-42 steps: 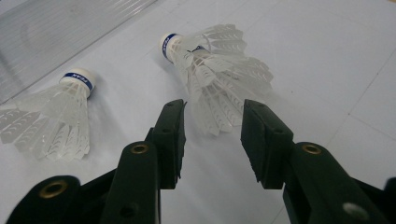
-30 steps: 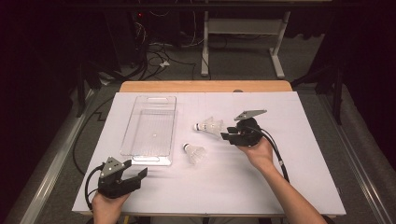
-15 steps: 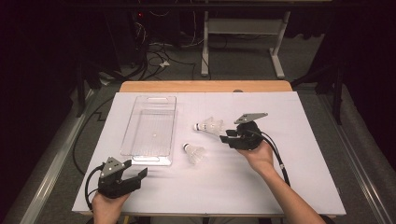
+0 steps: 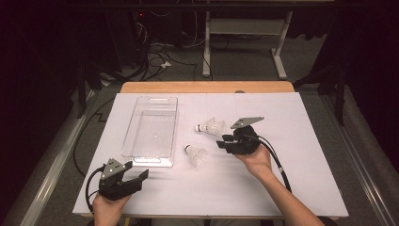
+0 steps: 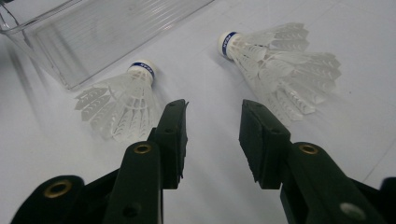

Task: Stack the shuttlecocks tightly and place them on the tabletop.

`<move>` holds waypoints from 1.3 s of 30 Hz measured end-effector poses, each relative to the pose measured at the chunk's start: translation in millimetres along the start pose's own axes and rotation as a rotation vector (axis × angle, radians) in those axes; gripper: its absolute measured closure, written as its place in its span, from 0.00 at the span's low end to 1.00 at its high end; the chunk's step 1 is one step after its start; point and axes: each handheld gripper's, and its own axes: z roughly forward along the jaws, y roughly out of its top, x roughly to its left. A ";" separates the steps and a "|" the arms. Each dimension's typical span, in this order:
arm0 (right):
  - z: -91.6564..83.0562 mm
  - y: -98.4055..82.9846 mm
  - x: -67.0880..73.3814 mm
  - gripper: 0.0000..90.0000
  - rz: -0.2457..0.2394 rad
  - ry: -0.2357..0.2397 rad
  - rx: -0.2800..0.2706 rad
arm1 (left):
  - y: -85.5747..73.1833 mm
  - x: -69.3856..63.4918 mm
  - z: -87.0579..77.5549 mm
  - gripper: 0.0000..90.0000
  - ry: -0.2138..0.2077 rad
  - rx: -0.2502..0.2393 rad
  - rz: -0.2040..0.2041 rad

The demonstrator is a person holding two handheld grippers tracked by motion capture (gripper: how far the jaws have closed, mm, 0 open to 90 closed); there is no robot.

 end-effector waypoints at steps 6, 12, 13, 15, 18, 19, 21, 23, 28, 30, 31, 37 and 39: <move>5.5 -1.1 5.0 0.69 -0.008 0.013 0.012 | 0.0 -0.1 0.0 0.35 0.000 0.000 0.000; 8.9 -3.9 11.2 0.69 -0.015 0.028 0.018 | 0.0 0.0 -0.2 0.35 0.000 -0.001 0.001; 9.4 -4.6 12.9 0.69 -0.013 0.031 0.022 | 0.0 -0.1 -0.2 0.35 0.001 -0.001 0.001; 10.8 -5.6 14.8 0.69 -0.015 0.035 0.026 | 0.0 0.1 -0.4 0.35 0.000 0.001 0.002; 12.9 -7.0 18.0 0.69 -0.024 0.044 0.030 | 0.0 0.2 -0.4 0.35 0.000 0.001 0.001; 13.4 -7.5 19.3 0.69 -0.023 0.046 0.032 | 0.0 0.2 -0.4 0.35 0.000 0.001 0.001; 14.7 -8.6 21.3 0.69 -0.028 0.051 0.035 | 0.0 0.2 -0.3 0.35 0.000 0.001 0.001; 16.1 -10.0 23.9 0.69 -0.029 0.055 0.038 | 0.0 0.2 -0.3 0.35 0.001 0.001 0.001; 19.0 -12.4 31.3 0.69 -0.046 0.074 0.048 | 0.0 -0.1 -0.1 0.35 0.001 -0.002 0.000; 20.5 -13.3 35.3 0.69 -0.049 0.081 0.051 | 0.0 0.0 -0.3 0.35 0.002 -0.001 0.001; 21.1 -13.5 37.2 0.69 -0.045 0.084 0.056 | 0.0 0.1 -0.4 0.35 0.001 0.001 0.001; 26.9 -14.1 43.8 0.69 -0.064 0.095 0.061 | 0.0 0.2 -0.4 0.35 0.001 0.001 0.000; 28.1 -14.1 45.4 0.69 -0.065 0.096 0.063 | 0.0 0.2 -0.3 0.35 0.001 0.001 0.001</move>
